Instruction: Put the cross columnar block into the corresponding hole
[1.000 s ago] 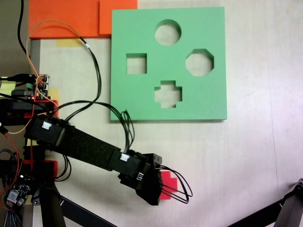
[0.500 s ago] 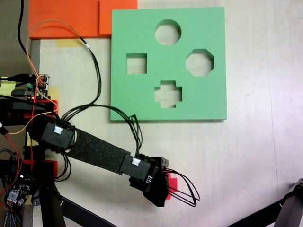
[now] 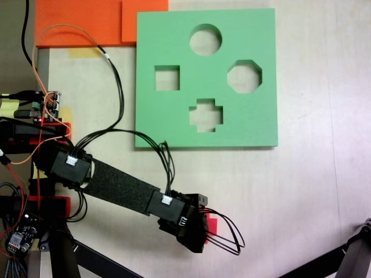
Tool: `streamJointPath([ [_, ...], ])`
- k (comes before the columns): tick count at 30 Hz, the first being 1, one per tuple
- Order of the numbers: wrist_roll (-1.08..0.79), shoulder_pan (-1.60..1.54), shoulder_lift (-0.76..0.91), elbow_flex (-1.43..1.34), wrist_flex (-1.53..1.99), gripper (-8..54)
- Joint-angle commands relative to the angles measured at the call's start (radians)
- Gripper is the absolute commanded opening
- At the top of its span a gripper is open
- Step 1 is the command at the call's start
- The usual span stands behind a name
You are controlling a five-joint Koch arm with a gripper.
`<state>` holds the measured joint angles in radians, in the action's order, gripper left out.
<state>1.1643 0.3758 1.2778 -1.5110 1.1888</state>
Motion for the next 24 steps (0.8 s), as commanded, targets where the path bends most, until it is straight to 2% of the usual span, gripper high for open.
streamJointPath([
  [1,0.002,0.002,0.021,-0.034,0.061,24.2],
  [7,0.055,-0.081,0.201,-0.029,0.192,13.7],
  [17,0.302,-0.403,0.379,0.133,0.287,13.7],
  [24,0.634,-0.701,0.328,0.224,0.219,13.7],
])
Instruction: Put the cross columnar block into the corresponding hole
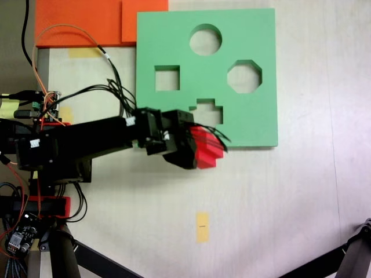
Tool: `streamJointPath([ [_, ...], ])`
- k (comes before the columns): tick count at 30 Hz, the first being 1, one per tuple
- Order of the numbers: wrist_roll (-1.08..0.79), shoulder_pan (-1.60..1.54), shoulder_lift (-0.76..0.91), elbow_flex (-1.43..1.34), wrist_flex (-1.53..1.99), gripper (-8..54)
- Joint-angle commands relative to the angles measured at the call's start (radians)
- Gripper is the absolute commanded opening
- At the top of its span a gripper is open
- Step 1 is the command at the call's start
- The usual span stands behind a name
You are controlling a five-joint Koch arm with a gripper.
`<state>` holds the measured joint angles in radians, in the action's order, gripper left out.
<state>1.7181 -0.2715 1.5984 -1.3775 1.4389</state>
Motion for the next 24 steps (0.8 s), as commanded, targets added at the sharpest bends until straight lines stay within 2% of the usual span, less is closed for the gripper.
streamJointPath([
  [1,0.097,-0.080,-0.002,0.092,-0.031,13.7],
  [24,0.296,-0.229,-0.118,-0.005,-0.193,13.8],
])
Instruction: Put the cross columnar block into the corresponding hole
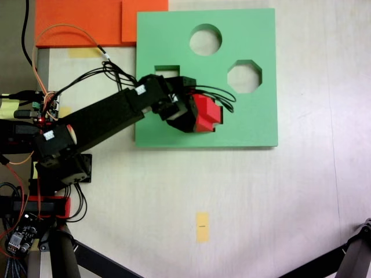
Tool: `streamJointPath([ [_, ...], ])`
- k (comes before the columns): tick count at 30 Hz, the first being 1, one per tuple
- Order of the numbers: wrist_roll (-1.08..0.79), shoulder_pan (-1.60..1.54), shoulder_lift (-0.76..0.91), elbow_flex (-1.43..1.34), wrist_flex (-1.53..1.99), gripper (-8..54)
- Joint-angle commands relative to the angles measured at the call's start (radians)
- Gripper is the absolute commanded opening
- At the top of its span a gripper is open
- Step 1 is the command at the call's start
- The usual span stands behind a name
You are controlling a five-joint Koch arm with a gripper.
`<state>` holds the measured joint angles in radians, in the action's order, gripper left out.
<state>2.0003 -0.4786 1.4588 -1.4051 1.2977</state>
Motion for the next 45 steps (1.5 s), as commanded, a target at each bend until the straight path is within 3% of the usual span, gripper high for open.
streamJointPath([
  [1,0.015,-0.028,0.015,0.021,-0.052,13.8],
  [14,0.032,-0.020,-0.075,-0.049,-0.161,14.9],
  [18,0.028,-0.018,-0.103,-0.057,-0.224,24.6],
  [20,0.026,-0.020,-0.104,-0.072,-0.258,35.2],
  [22,0.026,-0.025,-0.103,-0.092,-0.290,40.9],
  [24,0.021,-0.032,-0.072,-0.104,-0.301,52.1],
  [26,-0.038,-0.032,0.026,-0.172,-0.321,52.1],
  [29,-0.202,-0.031,0.216,-0.245,-0.362,52.0],
  [32,-0.479,-0.018,0.416,-0.279,-0.359,51.9],
  [35,-1.077,0.000,0.624,-0.370,-0.364,48.3],
  [36,-1.292,0.002,0.723,-0.449,-0.385,43.1],
  [39,-1.419,0.037,0.850,-0.612,-0.518,39.5],
  [43,-1.618,0.153,0.853,-0.776,-0.566,39.6],
  [45,-1.720,0.232,0.853,-0.999,-0.857,39.6],
])
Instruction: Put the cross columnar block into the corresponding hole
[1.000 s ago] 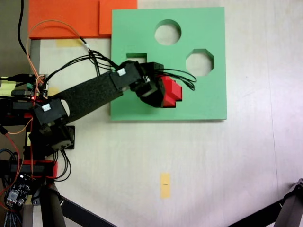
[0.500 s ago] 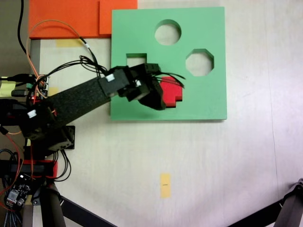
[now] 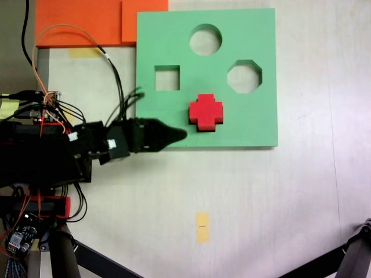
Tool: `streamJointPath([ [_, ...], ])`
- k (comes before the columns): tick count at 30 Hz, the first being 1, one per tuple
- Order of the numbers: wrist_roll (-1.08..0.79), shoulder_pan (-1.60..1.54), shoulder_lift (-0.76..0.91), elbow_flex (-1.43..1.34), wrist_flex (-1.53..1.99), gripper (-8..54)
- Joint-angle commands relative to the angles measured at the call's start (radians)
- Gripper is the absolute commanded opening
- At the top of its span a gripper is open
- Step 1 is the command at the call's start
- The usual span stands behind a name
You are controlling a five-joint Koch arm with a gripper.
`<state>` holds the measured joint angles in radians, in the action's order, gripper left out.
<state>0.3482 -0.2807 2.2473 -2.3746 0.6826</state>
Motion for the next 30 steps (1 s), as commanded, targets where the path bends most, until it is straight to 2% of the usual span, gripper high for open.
streamJointPath([
  [1,-0.083,0.046,0.064,-0.123,-0.370,39.4],
  [6,-0.146,0.152,0.064,-0.328,-0.466,38.5],
  [14,-0.227,0.206,0.064,-0.687,-0.813,35.7],
  [30,-0.236,0.201,0.063,-0.761,-0.703,34.6],
])
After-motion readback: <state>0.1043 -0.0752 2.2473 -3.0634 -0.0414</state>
